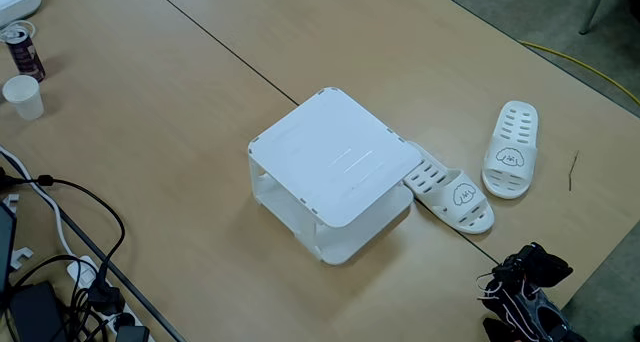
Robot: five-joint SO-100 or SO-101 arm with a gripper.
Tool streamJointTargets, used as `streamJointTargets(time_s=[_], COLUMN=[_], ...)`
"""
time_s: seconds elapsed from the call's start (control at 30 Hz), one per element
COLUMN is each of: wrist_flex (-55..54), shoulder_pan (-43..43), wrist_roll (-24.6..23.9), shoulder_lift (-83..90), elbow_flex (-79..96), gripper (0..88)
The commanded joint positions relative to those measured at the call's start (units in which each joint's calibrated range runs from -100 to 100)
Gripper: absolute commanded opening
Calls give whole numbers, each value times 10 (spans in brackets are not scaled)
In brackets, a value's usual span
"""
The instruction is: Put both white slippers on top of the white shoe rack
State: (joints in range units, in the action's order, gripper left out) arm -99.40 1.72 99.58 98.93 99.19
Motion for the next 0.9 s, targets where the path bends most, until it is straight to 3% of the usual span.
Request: streamJointTargets(time_s=[0.0,0.63,0.77,0.87], wrist_flex=[-2,3,97,234], shoulder_pan=[-3,-6,0,0], wrist_roll=[4,4,4,4], shoulder_lift=[1,-8,-31,-46], elbow_flex=[5,5,5,-6], gripper=[7,7,7,7])
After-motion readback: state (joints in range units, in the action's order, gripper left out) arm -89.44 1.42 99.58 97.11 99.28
